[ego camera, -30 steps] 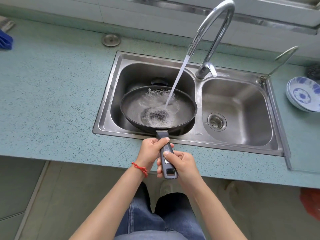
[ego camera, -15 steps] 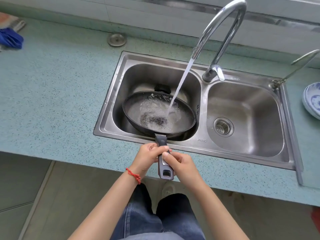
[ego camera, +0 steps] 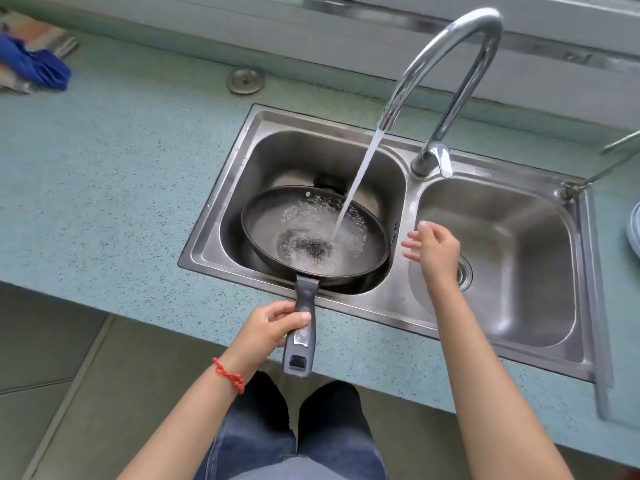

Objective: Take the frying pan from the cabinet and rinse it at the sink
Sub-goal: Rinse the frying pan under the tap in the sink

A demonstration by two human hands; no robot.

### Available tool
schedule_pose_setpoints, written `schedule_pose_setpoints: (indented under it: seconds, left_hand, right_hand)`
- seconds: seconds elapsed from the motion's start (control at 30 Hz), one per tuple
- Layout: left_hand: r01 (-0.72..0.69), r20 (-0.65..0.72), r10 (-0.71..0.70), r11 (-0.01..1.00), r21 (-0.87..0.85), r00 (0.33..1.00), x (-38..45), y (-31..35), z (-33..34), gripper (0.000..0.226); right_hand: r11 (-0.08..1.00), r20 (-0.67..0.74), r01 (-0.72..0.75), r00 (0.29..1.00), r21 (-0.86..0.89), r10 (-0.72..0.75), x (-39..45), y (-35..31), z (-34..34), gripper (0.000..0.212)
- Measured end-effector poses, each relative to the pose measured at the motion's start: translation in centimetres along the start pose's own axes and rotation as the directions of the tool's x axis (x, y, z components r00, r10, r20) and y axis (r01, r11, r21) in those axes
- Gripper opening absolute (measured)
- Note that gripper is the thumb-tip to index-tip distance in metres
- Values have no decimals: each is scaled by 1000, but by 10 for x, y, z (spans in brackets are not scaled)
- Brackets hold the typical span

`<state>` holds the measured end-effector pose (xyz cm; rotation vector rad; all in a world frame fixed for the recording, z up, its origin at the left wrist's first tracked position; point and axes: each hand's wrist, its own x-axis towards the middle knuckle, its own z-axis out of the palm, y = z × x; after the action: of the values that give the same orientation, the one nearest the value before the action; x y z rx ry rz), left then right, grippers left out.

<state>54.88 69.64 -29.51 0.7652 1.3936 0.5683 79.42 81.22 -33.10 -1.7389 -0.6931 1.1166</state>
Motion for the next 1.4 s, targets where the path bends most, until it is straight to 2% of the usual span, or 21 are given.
schedule_pose_setpoints:
  seconds: [0.13, 0.23, 0.4, 0.57, 1.0, 1.17, 1.27, 1.4]
  left_hand:
    - [-18, -25, 18, 1000, -17, 1000, 4, -2, 2, 62]
    - [-26, -24, 25, 1000, -17, 999, 6, -3, 2, 63]
    - [-27, -22, 25, 997, -73, 999, 8, -5, 3, 54]
    - [-31, -30, 28, 995, -95, 999, 9, -6, 3, 52]
    - [-48, -40, 44, 992, -119, 998, 12, -12, 3, 47]
    - [-62, -41, 57, 992, -112, 997, 11, -12, 3, 53]
    - [-71, -15, 70, 995, -70, 997, 10, -10, 1, 60]
    - [-71, 62, 70, 997, 5, 996, 12, -7, -5, 64]
  right_hand:
    - [997, -56, 29, 998, 70, -25, 45, -24, 2, 40]
    - [995, -78, 73, 995, 69, -67, 73, -36, 7, 40]
    - [987, -162, 156, 974, -30, -159, 99, -43, 15, 27]
    - [960, -164, 255, 948, -114, -272, 104, -28, 14, 8]
    - [974, -245, 212, 943, -87, -227, 95, -15, 37, 16]
    - [987, -212, 145, 965, -76, -158, 89, -20, 32, 14]
    - [997, -170, 65, 983, -38, -71, 61, -24, 29, 24]
    - [995, 48, 95, 994, 39, -97, -27, -31, 33, 16]
